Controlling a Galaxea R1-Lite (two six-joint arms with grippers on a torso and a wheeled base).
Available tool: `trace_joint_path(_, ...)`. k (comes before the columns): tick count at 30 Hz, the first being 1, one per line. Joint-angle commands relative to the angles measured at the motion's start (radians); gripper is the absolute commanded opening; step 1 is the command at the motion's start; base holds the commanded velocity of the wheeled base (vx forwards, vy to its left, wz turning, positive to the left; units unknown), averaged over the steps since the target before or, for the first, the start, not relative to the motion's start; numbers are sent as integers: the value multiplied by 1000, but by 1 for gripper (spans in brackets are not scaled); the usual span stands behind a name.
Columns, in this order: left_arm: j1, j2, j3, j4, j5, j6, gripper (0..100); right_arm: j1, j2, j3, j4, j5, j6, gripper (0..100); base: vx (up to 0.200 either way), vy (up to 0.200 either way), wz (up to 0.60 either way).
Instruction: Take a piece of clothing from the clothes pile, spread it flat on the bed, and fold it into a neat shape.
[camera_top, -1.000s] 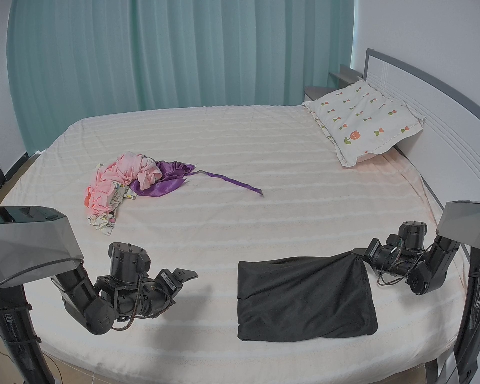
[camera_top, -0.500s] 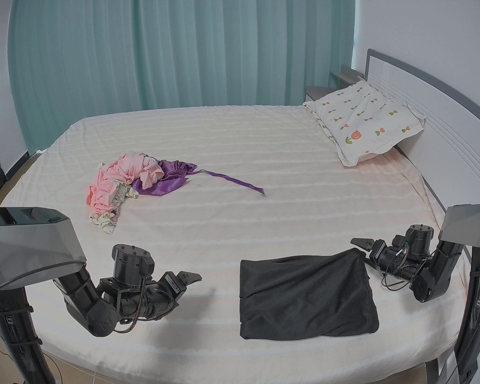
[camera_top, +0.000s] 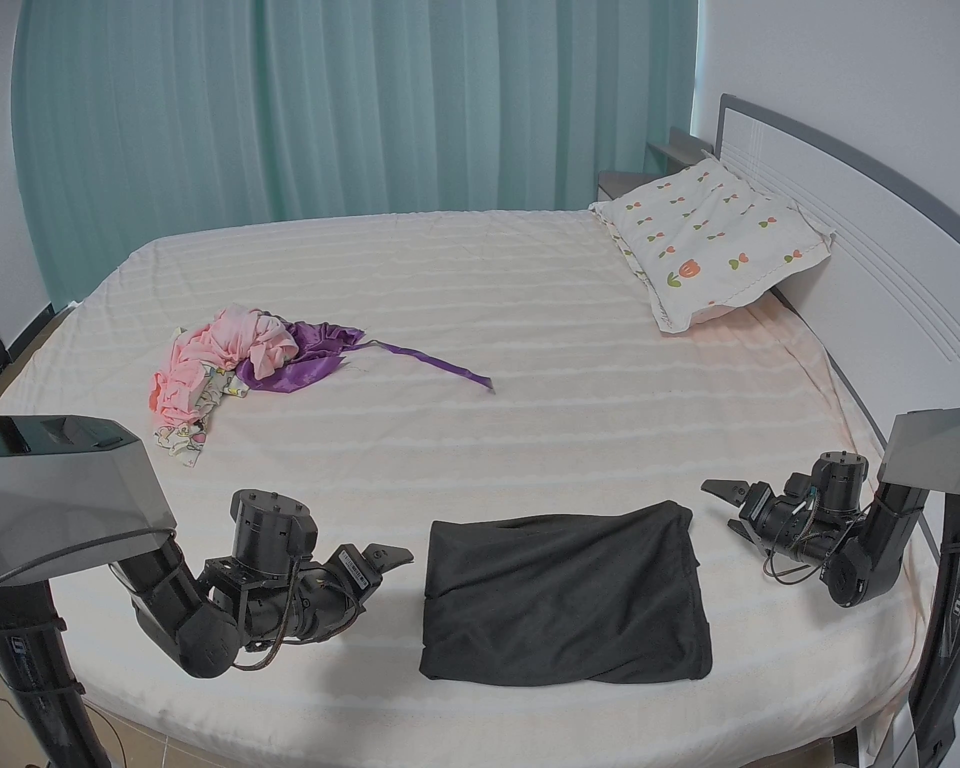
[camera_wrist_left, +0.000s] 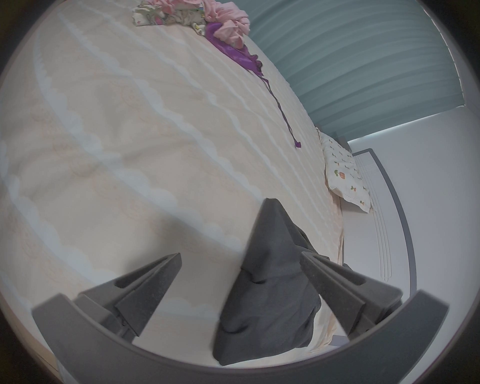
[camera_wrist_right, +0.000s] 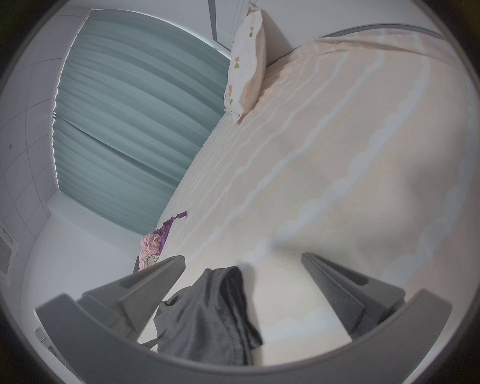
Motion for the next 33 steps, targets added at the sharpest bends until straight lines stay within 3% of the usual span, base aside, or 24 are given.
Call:
trace_joint_path(1,-5,-1,-52,-4,20,7,100,0,-6,9,-2,1,0,100,0,0,0)
trace_joint_path(5,-5,14,-129,5,35,33,100,13,-9,27,-2,-1,-3,100,0,0,0)
trace_joint_path(12,-6,144,-227,2,32,226,100,23,-17,69,-31,1,-8,100,0,0,0)
trace_joint_path(27,-15,229,-352,28,6,263,100,50,-18,84,-31,-3,-51,100,0,0,0)
trace_joint_path(28,-17,229,-352,33,1,263,0,50,-18,86,-31,-3,-57,100,0,0,0)
trace_joint_path(33,-20,224,-353,16,4,253,0,55,-49,73,-14,-3,-86,100,0,0,0)
